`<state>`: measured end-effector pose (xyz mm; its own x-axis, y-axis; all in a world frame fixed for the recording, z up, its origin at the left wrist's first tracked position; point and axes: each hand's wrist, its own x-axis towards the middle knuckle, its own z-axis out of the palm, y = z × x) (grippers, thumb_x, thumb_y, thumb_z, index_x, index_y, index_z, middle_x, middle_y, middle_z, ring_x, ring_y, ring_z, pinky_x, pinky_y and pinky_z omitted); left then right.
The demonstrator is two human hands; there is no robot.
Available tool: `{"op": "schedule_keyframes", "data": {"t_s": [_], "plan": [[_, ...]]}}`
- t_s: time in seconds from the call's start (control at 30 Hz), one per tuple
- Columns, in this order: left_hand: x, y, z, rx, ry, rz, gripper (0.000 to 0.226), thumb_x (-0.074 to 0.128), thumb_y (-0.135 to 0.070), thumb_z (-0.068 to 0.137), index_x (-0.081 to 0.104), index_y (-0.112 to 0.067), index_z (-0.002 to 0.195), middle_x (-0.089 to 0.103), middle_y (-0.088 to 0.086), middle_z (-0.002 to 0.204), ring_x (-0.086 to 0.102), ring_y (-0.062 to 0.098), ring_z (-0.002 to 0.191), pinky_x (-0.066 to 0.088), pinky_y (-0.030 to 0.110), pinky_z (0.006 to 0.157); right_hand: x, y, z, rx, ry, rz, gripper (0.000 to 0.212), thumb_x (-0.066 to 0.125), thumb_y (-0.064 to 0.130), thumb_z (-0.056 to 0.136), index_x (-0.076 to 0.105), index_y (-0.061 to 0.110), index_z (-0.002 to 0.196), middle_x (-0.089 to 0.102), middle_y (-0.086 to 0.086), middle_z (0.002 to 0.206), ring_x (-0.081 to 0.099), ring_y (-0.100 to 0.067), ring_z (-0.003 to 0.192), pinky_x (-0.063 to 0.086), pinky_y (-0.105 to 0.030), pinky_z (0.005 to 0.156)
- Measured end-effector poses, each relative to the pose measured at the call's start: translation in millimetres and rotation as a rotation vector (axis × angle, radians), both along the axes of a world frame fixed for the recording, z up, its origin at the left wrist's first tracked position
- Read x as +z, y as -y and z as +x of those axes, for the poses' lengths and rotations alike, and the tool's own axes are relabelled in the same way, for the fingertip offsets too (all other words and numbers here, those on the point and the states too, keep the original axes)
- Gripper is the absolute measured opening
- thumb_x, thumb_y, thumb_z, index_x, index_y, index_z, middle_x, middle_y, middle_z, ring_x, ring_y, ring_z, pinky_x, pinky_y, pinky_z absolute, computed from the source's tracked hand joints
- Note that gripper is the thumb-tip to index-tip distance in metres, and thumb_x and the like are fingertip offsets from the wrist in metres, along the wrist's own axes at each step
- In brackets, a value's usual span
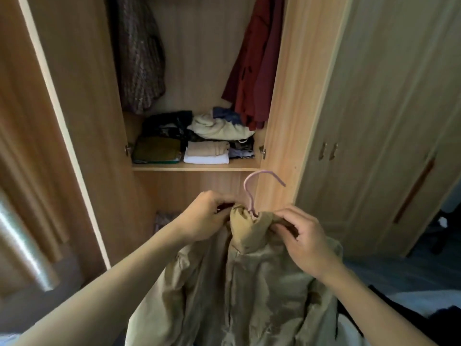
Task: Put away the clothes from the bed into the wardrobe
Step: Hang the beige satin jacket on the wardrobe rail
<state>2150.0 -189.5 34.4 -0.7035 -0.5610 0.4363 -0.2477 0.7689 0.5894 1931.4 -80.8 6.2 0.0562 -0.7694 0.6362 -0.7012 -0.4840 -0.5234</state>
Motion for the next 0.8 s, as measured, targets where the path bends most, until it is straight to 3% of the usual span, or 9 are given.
{"op": "schedule_keyframes", "data": {"t_s": [0.17, 0.3, 0.47, 0.63, 0.8], "plan": [[6.1, 41.1, 6.7, 0.333, 0.009, -0.176, 0.022, 0.063, -0.009, 0.093, 0.072, -0.020, 0.111, 0.066, -0.005, 0.103, 0.064, 0.008, 0.089, 0.054, 0.038, 0.081, 2.7, 59.9, -29.0, -0.027, 0.060, -0.071, 0.012, 0.067, 0.001, 0.090, 0.069, 0.013, 0.090, 0.061, 0.007, 0.086, 0.062, -0.012, 0.082, 0.049, -0.021, 0.072], [19.4, 53.7, 2.2, 0.283, 0.007, -0.249, 0.021, 0.056, -0.016, 0.100, 0.065, -0.022, 0.118, 0.066, -0.013, 0.105, 0.062, 0.004, 0.097, 0.052, 0.030, 0.082, 15.1, 107.5, -47.0, -0.022, 0.101, -0.104, 0.016, 0.068, 0.003, 0.089, 0.066, 0.019, 0.088, 0.061, 0.008, 0.085, 0.060, -0.008, 0.082, 0.045, -0.010, 0.071], [12.7, 76.0, -12.1, 0.406, 0.054, -0.382, 0.052, 0.057, -0.048, 0.094, 0.046, -0.030, 0.142, 0.053, -0.014, 0.121, 0.058, 0.007, 0.103, 0.052, 0.030, 0.085, 25.9, 157.9, -58.2, 0.030, 0.089, -0.106, 0.016, 0.067, 0.006, 0.091, 0.065, 0.021, 0.089, 0.062, 0.010, 0.086, 0.060, -0.006, 0.083, 0.045, -0.009, 0.071], [14.8, 114.3, -17.6, 0.592, 0.055, -0.437, 0.032, 0.065, -0.031, 0.088, 0.061, -0.030, 0.119, 0.054, -0.013, 0.110, 0.059, 0.012, 0.088, 0.055, 0.039, 0.070, 31.7, 204.2, -55.3, 0.077, 0.025, -0.169, 0.008, 0.067, 0.006, 0.091, 0.067, 0.014, 0.091, 0.059, 0.011, 0.086, 0.057, -0.003, 0.084, 0.044, -0.012, 0.073], [25.9, 155.7, -8.8, 0.589, -0.009, -0.474, 0.023, 0.059, -0.019, 0.086, 0.067, -0.019, 0.108, 0.053, -0.007, 0.098, 0.058, 0.017, 0.080, 0.053, 0.043, 0.065, 39.5, 249.1, -53.4, 0.069, -0.059, -0.227, 0.007, 0.070, 0.008, 0.090, 0.068, 0.011, 0.096, 0.058, 0.010, 0.088, 0.056, -0.004, 0.082, 0.044, -0.014, 0.072]]}}
